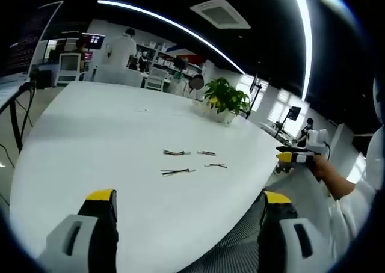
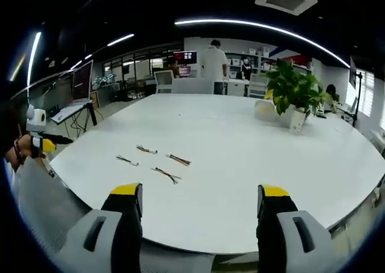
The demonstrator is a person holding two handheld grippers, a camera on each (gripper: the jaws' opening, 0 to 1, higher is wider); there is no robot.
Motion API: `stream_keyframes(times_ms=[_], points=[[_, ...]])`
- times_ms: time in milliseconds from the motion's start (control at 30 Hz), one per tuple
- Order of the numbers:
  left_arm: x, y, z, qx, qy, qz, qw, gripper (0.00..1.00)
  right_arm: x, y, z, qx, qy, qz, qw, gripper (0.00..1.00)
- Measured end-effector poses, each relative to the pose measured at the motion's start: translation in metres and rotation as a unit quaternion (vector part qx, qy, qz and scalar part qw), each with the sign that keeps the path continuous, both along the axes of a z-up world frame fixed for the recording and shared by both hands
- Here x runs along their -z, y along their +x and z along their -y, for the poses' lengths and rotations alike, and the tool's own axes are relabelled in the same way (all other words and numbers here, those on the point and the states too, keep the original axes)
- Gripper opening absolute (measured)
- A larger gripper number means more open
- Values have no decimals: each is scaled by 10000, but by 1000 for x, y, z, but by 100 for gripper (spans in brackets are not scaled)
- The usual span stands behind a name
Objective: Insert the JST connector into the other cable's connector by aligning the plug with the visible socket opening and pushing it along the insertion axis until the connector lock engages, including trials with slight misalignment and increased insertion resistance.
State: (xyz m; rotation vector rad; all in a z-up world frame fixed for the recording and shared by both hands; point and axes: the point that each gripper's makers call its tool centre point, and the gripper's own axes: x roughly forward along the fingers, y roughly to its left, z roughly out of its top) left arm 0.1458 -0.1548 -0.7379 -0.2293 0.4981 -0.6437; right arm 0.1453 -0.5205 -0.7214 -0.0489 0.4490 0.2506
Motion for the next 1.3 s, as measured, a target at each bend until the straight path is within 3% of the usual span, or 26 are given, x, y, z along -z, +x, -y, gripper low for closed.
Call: stream_keyframes(times_ms=[500, 1100, 1300], points=[[8, -1, -16, -205, -21, -102, 9997, 96, 5, 6, -3, -18, -83, -93, 9999, 74], [12, 7, -12, -121, 56, -150, 9998, 96, 11, 5, 6, 121, 41, -166, 9998, 74], [2, 9, -10, -200, -44, -31, 9998, 96, 13, 10, 5, 80, 119, -226, 9996, 73]])
